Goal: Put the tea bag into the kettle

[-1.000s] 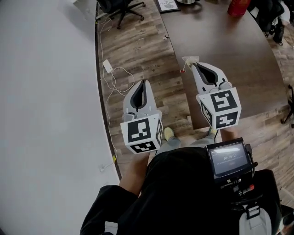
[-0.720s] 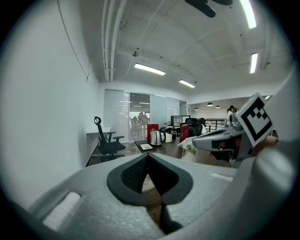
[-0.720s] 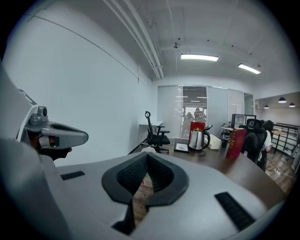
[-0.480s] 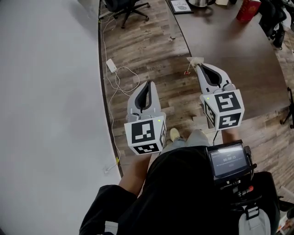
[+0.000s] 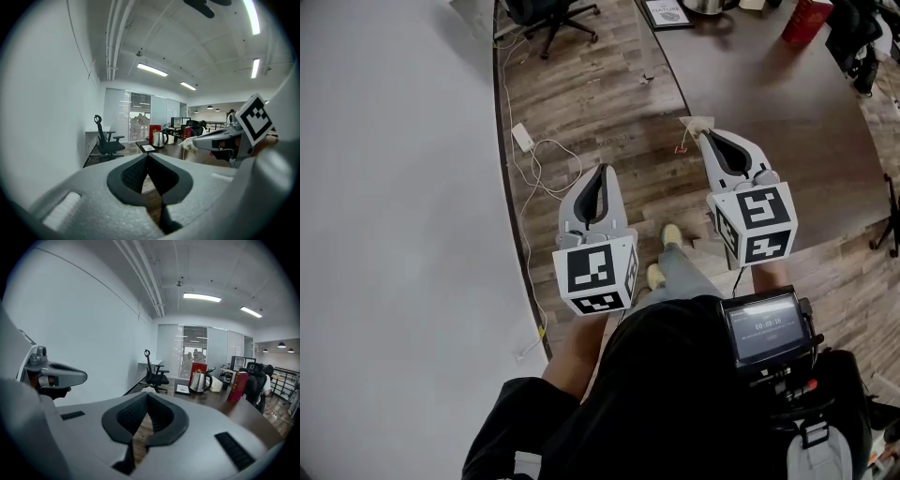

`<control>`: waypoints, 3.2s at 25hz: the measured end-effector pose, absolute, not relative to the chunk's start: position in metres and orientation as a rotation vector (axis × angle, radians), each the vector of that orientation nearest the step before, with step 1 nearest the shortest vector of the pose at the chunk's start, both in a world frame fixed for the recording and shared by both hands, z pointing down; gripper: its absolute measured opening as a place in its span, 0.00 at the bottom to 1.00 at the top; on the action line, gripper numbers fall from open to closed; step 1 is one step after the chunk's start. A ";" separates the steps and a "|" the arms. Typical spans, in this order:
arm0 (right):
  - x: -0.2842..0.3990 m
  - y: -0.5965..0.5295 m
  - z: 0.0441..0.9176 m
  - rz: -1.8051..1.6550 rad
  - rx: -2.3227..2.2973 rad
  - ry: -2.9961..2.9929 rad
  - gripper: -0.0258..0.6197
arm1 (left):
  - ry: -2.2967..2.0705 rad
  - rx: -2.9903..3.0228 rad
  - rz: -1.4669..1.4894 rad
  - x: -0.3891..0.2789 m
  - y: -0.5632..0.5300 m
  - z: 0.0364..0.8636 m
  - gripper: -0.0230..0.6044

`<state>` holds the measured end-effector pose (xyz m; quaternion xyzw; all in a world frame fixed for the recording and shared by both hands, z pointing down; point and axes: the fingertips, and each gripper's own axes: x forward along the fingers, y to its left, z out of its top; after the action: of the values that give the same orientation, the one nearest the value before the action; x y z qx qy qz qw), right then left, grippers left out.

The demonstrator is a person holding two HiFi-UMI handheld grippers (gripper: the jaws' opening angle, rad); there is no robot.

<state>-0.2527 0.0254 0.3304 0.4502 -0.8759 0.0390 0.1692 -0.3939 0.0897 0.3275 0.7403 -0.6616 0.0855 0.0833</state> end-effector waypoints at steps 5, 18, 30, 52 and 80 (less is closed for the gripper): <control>-0.250 0.011 0.330 0.105 1.284 -2.491 0.05 | -1.963 2.225 0.255 -0.389 0.074 0.327 0.04; -0.238 -0.105 0.314 0.132 1.295 -2.554 0.05 | -1.979 2.243 0.332 -0.379 -0.039 0.309 0.04; -0.245 -0.156 0.325 0.236 1.286 -2.586 0.05 | -1.951 2.257 0.420 -0.383 -0.098 0.311 0.04; -0.363 -0.248 0.300 0.133 1.410 -2.458 0.05 | -1.866 2.354 0.246 -0.515 -0.203 0.302 0.04; -0.324 -0.427 0.303 0.173 1.675 -2.328 0.05 | -1.644 2.571 0.285 -0.482 -0.415 0.297 0.04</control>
<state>-0.3245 -0.4273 0.3030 0.5778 -0.8029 0.0597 0.1336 -0.4815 -0.4149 0.2967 0.8382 -0.5360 0.0931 0.0384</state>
